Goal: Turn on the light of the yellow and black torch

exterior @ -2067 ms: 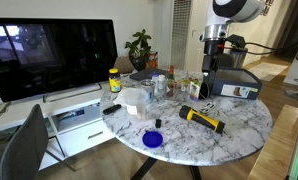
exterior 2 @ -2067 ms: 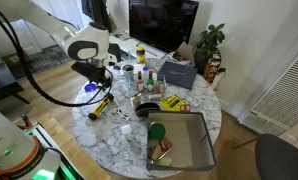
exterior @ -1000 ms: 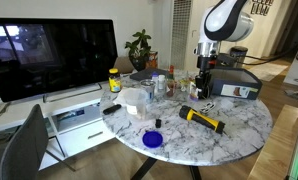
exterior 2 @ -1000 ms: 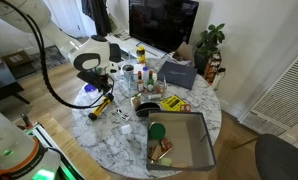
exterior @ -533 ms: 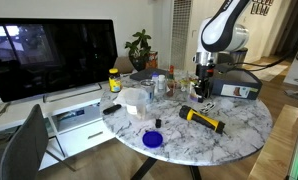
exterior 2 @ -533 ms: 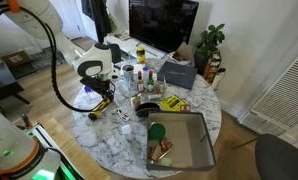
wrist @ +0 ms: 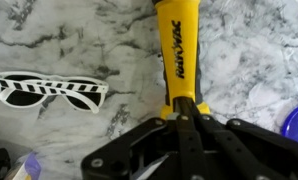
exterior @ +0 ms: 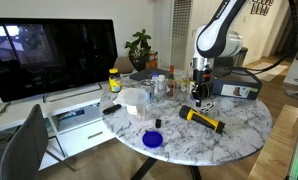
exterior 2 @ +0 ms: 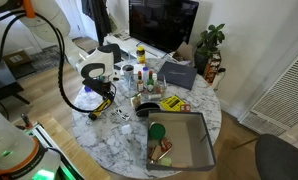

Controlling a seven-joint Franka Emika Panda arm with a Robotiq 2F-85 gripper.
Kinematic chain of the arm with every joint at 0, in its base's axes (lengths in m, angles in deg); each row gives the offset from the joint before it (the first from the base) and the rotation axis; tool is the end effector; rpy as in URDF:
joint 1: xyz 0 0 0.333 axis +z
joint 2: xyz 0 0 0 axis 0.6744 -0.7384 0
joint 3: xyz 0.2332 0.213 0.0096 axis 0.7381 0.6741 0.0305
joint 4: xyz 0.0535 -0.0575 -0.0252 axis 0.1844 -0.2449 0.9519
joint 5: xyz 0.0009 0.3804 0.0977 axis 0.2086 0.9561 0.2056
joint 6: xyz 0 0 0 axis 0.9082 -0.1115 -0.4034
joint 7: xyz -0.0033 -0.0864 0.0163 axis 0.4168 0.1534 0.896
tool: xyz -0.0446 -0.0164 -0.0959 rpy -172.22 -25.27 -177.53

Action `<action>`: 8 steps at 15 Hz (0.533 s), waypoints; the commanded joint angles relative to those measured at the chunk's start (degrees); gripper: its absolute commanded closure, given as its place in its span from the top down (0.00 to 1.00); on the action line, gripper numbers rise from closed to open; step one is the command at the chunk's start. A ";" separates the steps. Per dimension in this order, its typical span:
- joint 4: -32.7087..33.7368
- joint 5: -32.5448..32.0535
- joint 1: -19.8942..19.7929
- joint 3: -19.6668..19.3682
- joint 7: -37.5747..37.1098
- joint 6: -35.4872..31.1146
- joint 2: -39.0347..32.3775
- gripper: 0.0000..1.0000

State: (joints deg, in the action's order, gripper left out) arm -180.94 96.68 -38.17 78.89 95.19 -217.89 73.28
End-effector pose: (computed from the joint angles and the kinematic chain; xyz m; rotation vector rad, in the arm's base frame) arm 0.4395 0.0790 0.1694 -2.9705 -0.2226 0.1754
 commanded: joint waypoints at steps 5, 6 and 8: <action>1.49 -0.15 -2.10 2.35 -1.69 -1.19 -4.05 0.00; 1.60 -0.22 -2.18 2.42 -1.78 -1.24 -4.31 0.00; 1.84 -0.28 -2.33 2.48 -2.03 -1.57 -4.76 0.00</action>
State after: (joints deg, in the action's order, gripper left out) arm -179.53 96.67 -39.35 80.25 94.43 -218.05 69.90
